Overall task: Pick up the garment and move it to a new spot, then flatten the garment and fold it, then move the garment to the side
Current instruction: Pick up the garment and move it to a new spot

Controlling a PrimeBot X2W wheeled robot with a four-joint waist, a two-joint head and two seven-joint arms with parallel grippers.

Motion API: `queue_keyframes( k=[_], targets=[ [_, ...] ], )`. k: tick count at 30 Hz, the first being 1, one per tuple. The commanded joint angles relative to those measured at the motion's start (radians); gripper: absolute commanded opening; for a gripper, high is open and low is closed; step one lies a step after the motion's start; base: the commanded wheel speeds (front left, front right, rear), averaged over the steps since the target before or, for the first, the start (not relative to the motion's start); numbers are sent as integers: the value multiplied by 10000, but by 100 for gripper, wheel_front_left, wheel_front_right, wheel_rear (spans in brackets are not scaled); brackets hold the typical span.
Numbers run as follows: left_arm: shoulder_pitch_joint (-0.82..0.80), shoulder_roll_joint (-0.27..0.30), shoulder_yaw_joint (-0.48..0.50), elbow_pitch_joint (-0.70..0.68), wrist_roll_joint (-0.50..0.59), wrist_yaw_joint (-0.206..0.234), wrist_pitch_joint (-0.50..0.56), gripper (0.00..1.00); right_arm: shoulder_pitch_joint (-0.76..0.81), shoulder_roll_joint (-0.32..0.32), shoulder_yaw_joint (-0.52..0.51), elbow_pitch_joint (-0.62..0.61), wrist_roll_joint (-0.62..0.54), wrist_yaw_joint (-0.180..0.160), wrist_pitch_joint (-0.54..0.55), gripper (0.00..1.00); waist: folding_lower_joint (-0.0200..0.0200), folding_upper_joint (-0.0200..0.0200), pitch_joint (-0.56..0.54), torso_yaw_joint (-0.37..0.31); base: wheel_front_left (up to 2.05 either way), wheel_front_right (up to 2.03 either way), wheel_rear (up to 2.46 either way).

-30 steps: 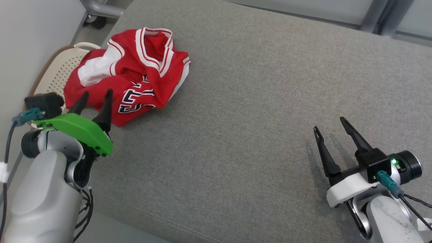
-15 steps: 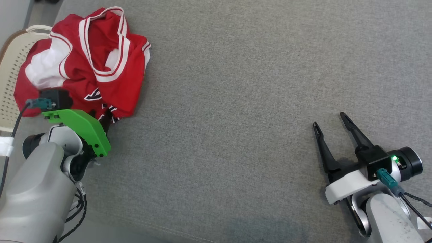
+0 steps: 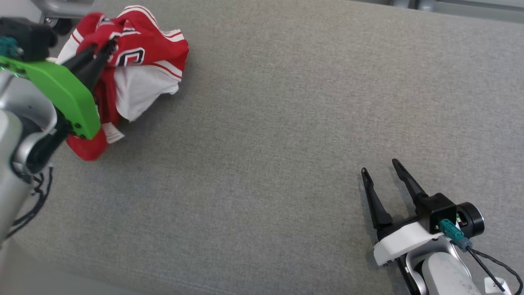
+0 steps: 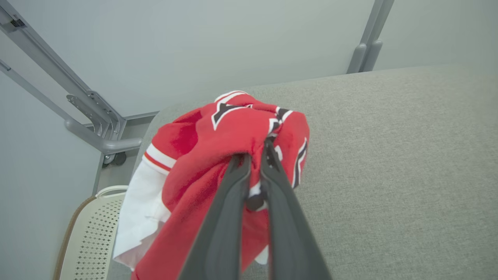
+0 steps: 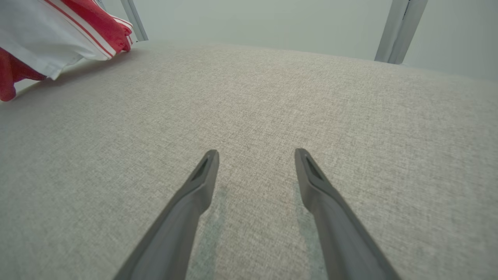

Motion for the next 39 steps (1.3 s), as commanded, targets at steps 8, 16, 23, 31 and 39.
queue_keyframes(
  k=[8, 16, 23, 31, 39],
  targets=[
    [-512, 2166, 882, -6253, -1469, 1213, 2944, 0, -12, 145, 307, -84, 922, -10, -48, 100, -1, 25, -792, -1638, 0, 0, 0],
    [-522, 1077, 1198, -9099, -4398, 3042, 4525, 0, -21, 150, 509, -228, 1649, -10, -48, 100, -1, 25, -771, -3008, 0, 0, 0],
    [576, -46, 665, -7491, -5482, 4318, 4507, 0, -282, 148, 659, -330, 1879, -10, -47, 100, -1, 25, -196, -4134, 0, 0, 0],
    [1497, -154, 1233, -2440, -5025, 4128, 2578, 100, -311, 149, 664, -518, 2151, -10, -44, 100, -1, 25, 352, -5265, 0, 0, 0],
    [1979, 1294, 694, -2850, -2583, 3663, 827, 100, 97, 156, 279, -584, 1939, -9, -43, 100, -1, 25, 145, -5015, 0, 0, 0]
  ],
)
